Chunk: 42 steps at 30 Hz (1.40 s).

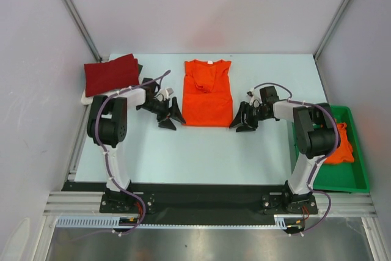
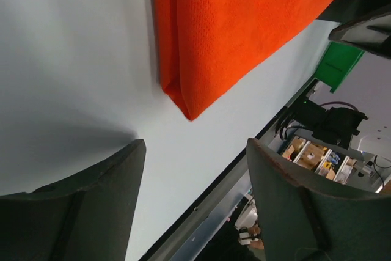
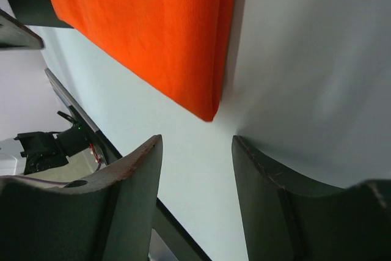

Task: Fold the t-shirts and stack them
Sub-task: Fold the tshirt

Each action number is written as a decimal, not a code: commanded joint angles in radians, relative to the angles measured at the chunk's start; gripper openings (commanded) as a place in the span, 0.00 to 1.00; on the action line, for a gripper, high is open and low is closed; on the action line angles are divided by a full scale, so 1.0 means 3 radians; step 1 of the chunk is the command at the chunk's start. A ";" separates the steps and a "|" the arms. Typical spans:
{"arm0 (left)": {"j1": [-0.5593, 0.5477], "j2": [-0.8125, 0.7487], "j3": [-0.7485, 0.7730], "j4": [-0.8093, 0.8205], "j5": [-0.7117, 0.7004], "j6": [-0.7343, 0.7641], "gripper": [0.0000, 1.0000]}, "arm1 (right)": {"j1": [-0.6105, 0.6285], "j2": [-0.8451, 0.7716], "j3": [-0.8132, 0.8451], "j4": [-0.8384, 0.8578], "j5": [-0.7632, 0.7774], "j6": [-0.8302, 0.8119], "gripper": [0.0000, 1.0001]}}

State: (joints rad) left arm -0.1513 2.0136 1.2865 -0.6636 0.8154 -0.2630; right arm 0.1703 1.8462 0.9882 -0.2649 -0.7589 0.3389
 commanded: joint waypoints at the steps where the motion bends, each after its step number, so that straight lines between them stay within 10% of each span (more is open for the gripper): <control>1: -0.0150 0.0160 0.0216 0.0034 0.0089 -0.0023 0.69 | 0.0020 0.0110 0.0198 0.0198 -0.0042 0.0097 0.54; 21: -0.0278 0.0518 0.0610 0.0013 -0.0223 -0.0095 0.50 | 0.0112 0.0452 0.0392 0.0254 0.0029 0.0174 0.45; 27: -0.0293 0.0498 0.0590 0.0003 -0.0131 -0.0069 0.01 | 0.0143 0.0422 0.0413 0.0265 -0.0037 0.0138 0.09; 42: -0.0293 -0.0484 0.0329 -0.0140 0.0155 0.0074 0.00 | 0.0041 -0.0636 0.0178 -0.0262 -0.0231 -0.0036 0.00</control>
State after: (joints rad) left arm -0.2337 1.9751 1.4075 -0.6979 0.8085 -0.2630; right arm 0.1864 1.7187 1.0573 -0.2874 -0.7902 0.3527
